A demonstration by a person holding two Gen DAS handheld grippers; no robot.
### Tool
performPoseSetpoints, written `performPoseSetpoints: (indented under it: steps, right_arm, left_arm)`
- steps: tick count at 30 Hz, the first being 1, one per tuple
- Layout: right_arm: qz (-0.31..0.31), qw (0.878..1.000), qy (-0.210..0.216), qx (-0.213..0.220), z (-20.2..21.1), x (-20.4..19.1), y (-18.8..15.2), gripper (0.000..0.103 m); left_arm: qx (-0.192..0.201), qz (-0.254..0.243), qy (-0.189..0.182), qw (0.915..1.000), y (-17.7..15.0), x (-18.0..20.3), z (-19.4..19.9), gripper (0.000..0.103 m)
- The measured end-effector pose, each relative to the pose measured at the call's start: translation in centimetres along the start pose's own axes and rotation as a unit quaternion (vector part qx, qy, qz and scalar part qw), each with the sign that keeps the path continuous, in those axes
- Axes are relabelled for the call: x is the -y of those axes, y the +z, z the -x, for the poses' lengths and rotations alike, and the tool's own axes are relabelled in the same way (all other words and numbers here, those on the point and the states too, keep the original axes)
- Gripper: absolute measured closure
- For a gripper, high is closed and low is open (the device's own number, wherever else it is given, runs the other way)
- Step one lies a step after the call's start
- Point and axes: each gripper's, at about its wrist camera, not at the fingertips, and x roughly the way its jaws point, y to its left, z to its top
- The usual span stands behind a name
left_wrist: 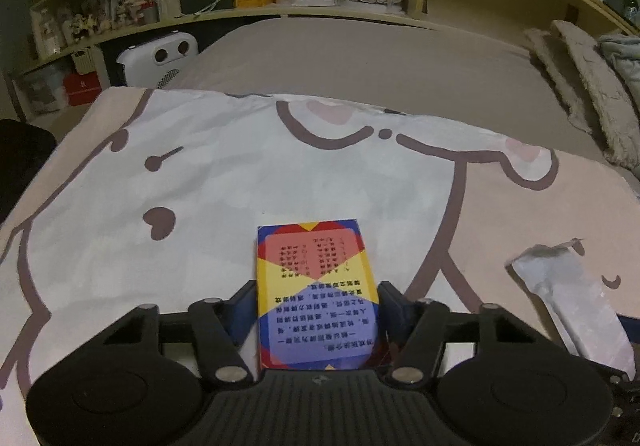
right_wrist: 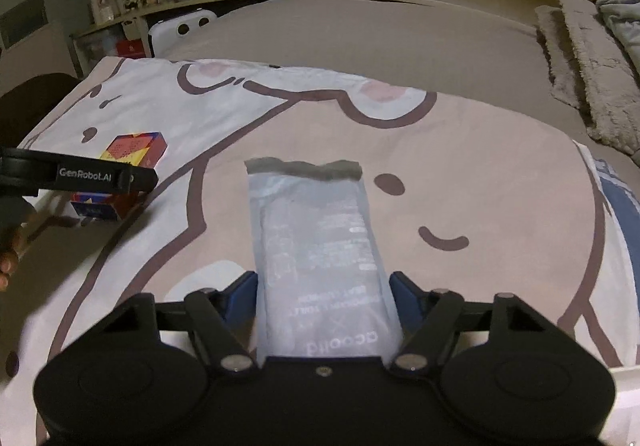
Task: Organize objects
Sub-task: 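Grasp the blue-yellow card box with the left tool while the right tool grasps the grey pouch, then lift and carry the card box and grey pouch with both tools over the white box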
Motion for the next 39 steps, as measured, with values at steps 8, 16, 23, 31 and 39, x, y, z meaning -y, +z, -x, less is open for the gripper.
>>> performPoseSetpoints:
  steps: [8, 16, 23, 31, 39]
  right_arm:
    - [0.017, 0.999, 0.013, 0.027, 2.9, -0.9, -0.2, 0.047]
    - [0.007, 0.999, 0.017, 0.051, 8.2, -1.1, -0.8, 0.047]
    - [-0.006, 0.998, 0.011, 0.063, 13.9, -0.5, -2.3, 0.047]
    - [-0.038, 0.997, 0.005, 0.064, 18.7, 0.3, -5.8, 0.048]
    - [-0.066, 0.995, -0.002, 0.072, 21.5, 0.2, -8.5, 0.048]
  left_arm:
    - [0.001, 0.003, -0.007, 1.0, -1.0, 0.2, 2.5, 0.041]
    - [0.018, -0.004, -0.031, 0.9993, -2.5, 0.4, 8.1, 0.042]
    - [0.026, -0.027, -0.054, 0.9978, -3.7, 1.4, 13.8, 0.042]
    - [-0.002, -0.036, -0.075, 0.9966, -6.7, 1.5, 18.6, 0.042]
    - [0.005, -0.033, -0.086, 0.9957, -9.4, 2.3, 21.8, 0.042]
